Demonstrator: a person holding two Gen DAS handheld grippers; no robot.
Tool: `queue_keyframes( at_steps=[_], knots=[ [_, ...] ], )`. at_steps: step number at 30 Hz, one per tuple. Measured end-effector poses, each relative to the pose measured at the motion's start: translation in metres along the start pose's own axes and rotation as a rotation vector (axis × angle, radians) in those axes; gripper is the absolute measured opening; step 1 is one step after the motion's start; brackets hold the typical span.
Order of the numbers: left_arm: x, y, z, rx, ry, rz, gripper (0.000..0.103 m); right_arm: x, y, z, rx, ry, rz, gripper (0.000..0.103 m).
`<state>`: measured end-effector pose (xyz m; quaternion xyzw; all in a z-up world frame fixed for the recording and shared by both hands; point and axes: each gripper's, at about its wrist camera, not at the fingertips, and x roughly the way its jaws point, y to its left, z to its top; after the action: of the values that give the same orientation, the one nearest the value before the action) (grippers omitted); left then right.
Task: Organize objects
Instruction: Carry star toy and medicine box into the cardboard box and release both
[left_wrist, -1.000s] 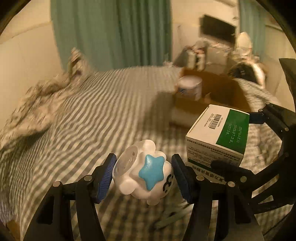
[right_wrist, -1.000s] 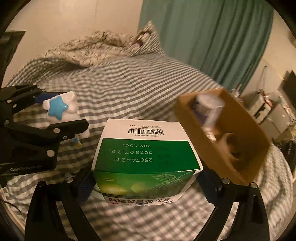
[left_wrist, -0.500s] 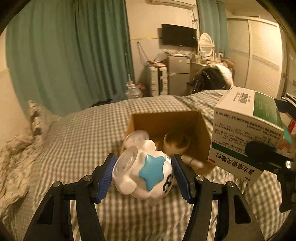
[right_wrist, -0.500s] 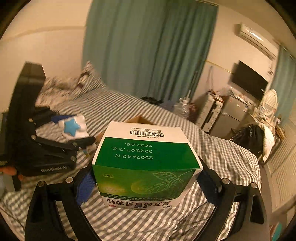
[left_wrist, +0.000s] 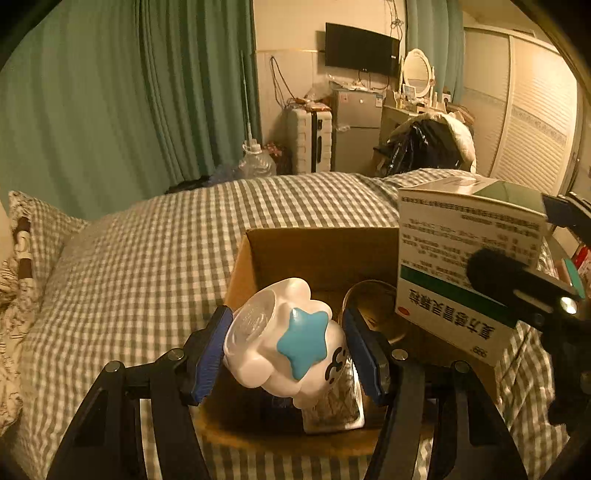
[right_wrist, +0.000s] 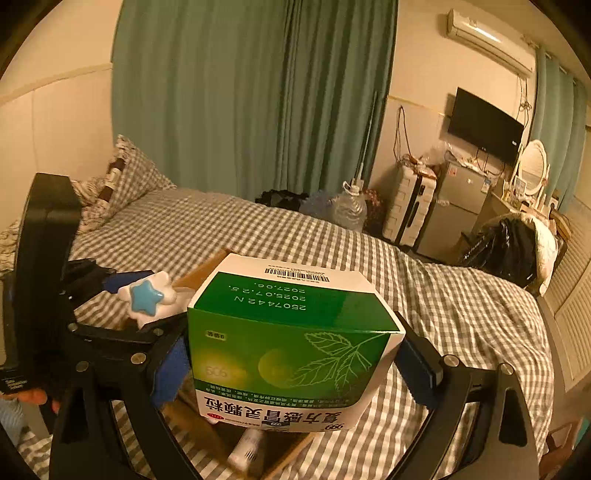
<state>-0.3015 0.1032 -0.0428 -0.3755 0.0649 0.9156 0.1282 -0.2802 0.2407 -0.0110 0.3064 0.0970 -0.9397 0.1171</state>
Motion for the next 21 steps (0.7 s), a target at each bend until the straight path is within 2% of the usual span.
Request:
queue_keyframes(
  at_steps=[5, 9, 10, 12, 15, 21],
  knots=[
    [0.014, -0.002, 0.004, 0.017, -0.023, -0.018, 0.066, 0.028, -0.011, -0.004, 0.022, 0.017, 0.009, 0.097],
    [0.011, -0.004, 0.009, 0.029, -0.039, -0.002, 0.087, 0.024, -0.022, -0.005, 0.074, -0.020, 0.017, 0.102],
    [0.006, -0.004, 0.010, 0.025, -0.048, 0.002, 0.089, 0.020, -0.023, -0.004, 0.084, -0.029, 0.019, 0.102],
    [-0.006, -0.002, 0.010, 0.014, -0.060, 0.012, 0.097, 0.007, -0.025, -0.002, 0.086, -0.042, 0.014, 0.103],
    [-0.034, 0.000, 0.014, -0.004, -0.081, 0.020, 0.099, -0.016, -0.024, 0.005, 0.075, -0.060, -0.020, 0.103],
    [-0.113, -0.002, 0.012, -0.005, -0.161, 0.031, 0.103, -0.098, -0.003, 0.017, 0.019, -0.106, -0.049, 0.103]
  ],
)
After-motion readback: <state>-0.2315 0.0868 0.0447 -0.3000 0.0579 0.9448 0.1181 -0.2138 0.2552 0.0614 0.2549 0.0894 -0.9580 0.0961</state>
